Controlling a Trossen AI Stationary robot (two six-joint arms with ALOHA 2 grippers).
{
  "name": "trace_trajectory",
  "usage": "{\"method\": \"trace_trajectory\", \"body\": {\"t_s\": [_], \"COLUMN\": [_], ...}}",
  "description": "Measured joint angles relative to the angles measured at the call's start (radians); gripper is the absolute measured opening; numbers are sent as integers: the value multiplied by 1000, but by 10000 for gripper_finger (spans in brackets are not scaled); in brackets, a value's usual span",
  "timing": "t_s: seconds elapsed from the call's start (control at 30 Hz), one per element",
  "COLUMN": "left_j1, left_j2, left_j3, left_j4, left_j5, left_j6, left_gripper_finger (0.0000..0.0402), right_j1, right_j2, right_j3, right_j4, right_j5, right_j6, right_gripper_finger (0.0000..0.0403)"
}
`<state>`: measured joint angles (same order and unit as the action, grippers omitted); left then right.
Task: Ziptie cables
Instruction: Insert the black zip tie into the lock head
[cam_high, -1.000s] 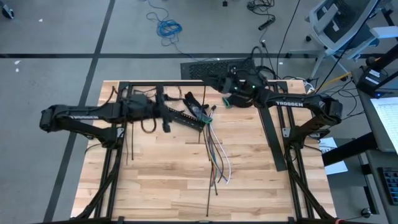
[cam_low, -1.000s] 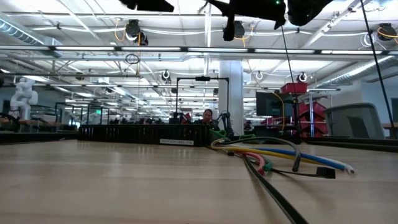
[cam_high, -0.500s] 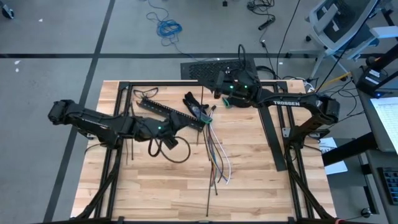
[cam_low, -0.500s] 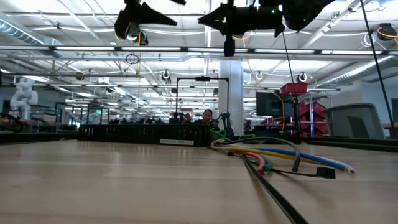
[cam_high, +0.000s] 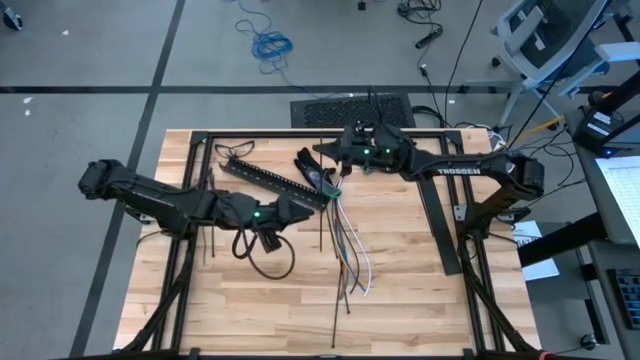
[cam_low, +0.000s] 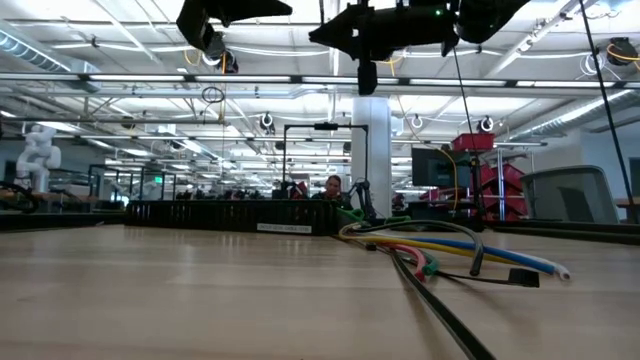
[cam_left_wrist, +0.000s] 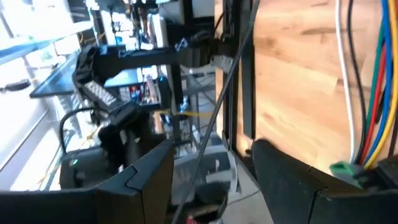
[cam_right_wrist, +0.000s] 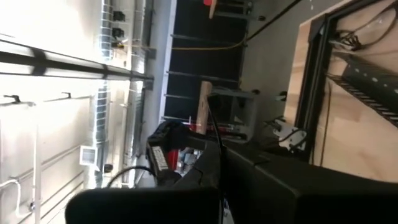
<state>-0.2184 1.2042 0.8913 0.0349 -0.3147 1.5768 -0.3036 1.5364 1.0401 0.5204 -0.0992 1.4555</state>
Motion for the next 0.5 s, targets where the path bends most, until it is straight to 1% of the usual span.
{"method": "trace_trajectory", "body": {"t_s": [0.2, 0.37, 0.5], "left_j1": [0, -1, -6], "left_j2": [53, 93, 117], "left_j3": [0, 0, 0], "left_j4": [14, 107, 170], "left_j5": [27, 31, 31], "left_j6": [1, 0, -51], "left_gripper_finger": [215, 215, 215], "right_j1": [29, 53, 59], "right_j2": [0, -1, -1], "right_j3": [0, 0, 0], "right_j4": [15, 39, 36], "right_j5": [44, 100, 103], "right_j6": [5, 8, 0], "right_gripper_finger": [0, 0, 0]}}
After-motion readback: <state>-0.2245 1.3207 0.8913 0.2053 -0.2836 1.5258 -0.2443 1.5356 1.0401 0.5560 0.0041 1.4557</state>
